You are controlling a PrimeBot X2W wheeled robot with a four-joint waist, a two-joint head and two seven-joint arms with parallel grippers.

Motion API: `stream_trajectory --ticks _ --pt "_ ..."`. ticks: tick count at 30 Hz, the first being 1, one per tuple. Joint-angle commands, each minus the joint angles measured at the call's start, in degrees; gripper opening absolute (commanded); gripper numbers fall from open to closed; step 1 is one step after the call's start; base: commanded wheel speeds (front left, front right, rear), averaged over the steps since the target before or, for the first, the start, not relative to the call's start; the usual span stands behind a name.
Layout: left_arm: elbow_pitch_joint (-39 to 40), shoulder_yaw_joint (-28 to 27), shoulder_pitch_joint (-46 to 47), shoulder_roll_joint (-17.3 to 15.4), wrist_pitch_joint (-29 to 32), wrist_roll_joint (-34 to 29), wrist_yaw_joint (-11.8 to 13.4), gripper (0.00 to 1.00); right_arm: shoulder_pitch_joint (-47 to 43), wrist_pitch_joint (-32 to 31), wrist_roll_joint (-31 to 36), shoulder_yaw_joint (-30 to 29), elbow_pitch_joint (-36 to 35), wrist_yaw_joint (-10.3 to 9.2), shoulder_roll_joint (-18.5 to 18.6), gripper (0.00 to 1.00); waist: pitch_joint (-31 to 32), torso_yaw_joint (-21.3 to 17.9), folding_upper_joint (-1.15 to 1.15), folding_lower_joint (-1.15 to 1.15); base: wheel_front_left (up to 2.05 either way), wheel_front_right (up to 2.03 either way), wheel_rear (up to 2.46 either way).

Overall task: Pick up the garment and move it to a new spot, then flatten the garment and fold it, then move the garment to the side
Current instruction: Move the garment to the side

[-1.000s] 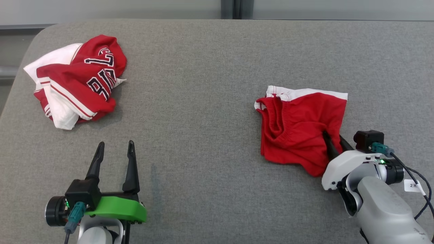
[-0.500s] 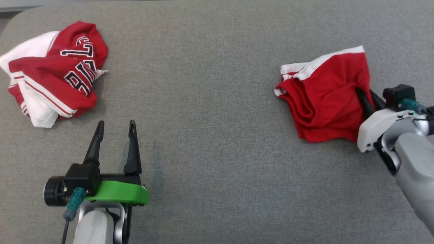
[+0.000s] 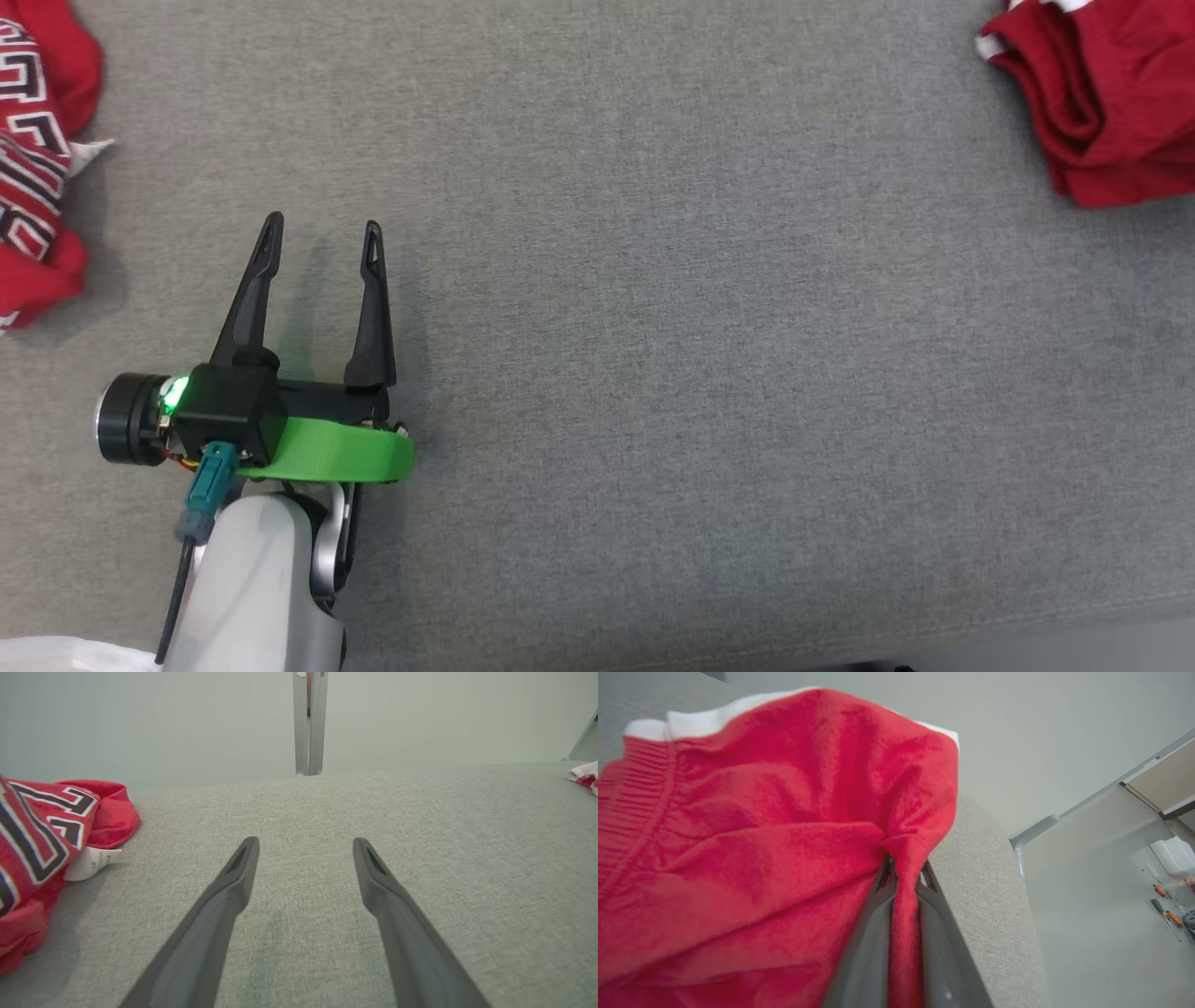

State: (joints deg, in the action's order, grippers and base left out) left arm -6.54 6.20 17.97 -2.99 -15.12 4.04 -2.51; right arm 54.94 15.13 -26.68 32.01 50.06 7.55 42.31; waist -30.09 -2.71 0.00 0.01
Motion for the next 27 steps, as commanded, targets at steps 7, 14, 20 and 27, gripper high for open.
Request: stream_trajectory --ticks 7,14,20,27 --pt "2.0 -0.4 1.3 -1.1 0.0 -1.1 -0.3 1.00 6.7 -0.2 -2.3 2.1 1.7 -0.13 5.1 0.00 -5.6 -3.9 0.00 -0.01 0.00 0.00 0.00" --pt "4.3 -0.4 -0.1 -1.2 0.0 -1.8 0.3 1.00 11.7 -1.0 -4.5 4.0 5.6 -0.13 8.2 0.00 -6.5 -2.8 0.00 -0.01 0.00 0.00 0.00" --pt "5.0 -0.2 -0.4 -1.2 0.0 -1.9 0.6 1.00 14.4 -0.9 -5.5 5.4 8.9 -0.13 7.5 1.00 -6.7 -2.5 0.00 -0.01 0.00 0.00 0.00" --pt "3.9 -0.3 -0.8 -0.8 0.0 -0.8 0.9 1.00 15.3 0.1 -3.6 6.3 10.1 -0.13 5.6 1.00 -3.8 -2.1 0.00 -0.01 0.00 0.00 0.00"
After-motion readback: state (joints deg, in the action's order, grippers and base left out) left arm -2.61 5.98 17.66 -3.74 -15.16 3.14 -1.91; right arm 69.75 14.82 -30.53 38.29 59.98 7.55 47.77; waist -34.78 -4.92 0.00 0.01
